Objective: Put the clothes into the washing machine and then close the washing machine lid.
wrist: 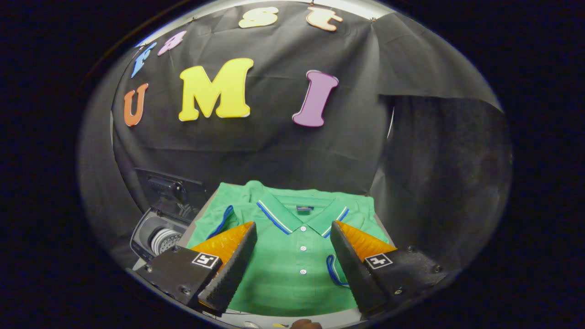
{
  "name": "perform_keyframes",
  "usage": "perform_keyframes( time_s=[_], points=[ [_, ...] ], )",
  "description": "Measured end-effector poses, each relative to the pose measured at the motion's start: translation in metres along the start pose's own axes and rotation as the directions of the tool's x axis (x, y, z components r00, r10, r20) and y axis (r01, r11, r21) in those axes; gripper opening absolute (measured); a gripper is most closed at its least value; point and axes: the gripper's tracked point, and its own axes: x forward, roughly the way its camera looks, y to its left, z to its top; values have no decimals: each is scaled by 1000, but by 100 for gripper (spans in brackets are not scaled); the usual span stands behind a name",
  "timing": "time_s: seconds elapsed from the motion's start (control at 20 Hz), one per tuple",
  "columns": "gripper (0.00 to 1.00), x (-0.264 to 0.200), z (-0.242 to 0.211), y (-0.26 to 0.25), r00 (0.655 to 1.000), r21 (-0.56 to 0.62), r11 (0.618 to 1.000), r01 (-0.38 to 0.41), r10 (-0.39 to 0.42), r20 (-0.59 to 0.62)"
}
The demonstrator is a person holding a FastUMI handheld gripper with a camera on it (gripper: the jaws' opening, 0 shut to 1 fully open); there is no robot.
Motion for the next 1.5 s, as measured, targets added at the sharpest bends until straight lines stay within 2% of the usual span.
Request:
perform_keyframes(
  time_s=[0.25,0.5,0.95,1.15,1.35,1.5],
  points=[
    [100,23,-24,-3,994,48,999,-23,28,-107],
    [100,42,-43,-4,987,8,1000,-21,22,-162],
    [100,48,-46,-1,978,35,997,-72,77,-192],
    [98,45,-46,4,953,47,995,-87,97,-288],
    [8,47,-40,8,955,34,995,-93,99,-280],
    [6,47,-37,7,943,66,994,-92,108,-314]
  ],
)
